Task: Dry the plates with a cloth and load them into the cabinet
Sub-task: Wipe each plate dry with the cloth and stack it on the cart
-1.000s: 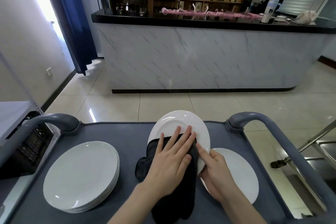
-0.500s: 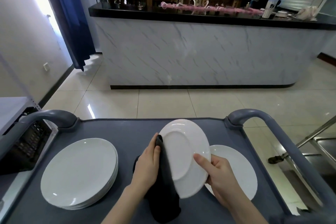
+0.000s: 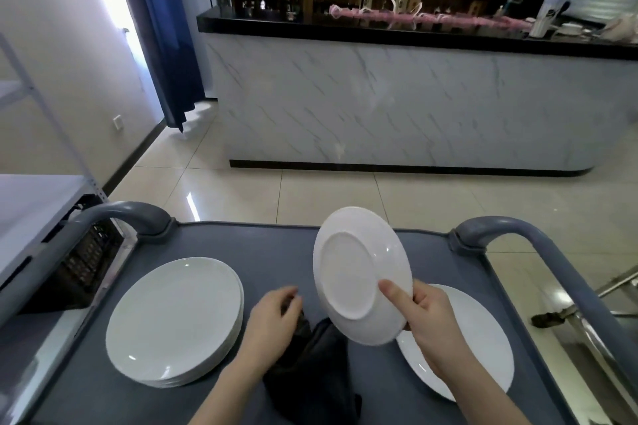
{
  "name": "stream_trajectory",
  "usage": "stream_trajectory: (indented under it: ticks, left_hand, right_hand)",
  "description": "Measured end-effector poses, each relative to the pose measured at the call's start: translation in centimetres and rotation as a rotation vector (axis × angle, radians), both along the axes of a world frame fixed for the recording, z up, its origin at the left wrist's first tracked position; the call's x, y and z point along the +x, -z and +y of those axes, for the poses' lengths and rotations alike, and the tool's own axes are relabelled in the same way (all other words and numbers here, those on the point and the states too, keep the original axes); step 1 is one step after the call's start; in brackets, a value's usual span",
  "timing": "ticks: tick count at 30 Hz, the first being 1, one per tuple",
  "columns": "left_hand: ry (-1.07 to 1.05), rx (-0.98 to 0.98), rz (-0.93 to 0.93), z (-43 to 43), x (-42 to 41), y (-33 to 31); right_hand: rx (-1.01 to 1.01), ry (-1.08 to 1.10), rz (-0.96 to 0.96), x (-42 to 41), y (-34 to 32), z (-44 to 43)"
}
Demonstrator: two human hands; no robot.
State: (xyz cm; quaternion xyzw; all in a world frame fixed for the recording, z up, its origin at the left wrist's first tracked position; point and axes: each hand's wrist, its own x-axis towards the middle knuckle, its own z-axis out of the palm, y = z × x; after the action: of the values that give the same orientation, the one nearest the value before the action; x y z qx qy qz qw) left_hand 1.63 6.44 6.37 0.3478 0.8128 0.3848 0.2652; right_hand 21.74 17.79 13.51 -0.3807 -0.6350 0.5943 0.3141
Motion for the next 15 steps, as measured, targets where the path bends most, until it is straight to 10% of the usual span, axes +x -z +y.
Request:
stream_trajectory:
  ticks: [5,11,15]
  left_hand:
    - [-0.210,0.399,-0.825,0.3,-0.9,-7.0]
    - [-0.343,0.443,-0.763,-1.5,-1.4,-8.2]
    - [-0.451,0.472,-0.745,-3.1,-2.1,-6.7]
  right_hand:
    - [0.526,-0.203,-0.261,-1.9,0.0,-1.0]
    - [1.317,-0.276,-0.368,-3.9,1.7,-3.1]
    - [1.299,-0.378,-0.356,-5.6,2.1,-3.3]
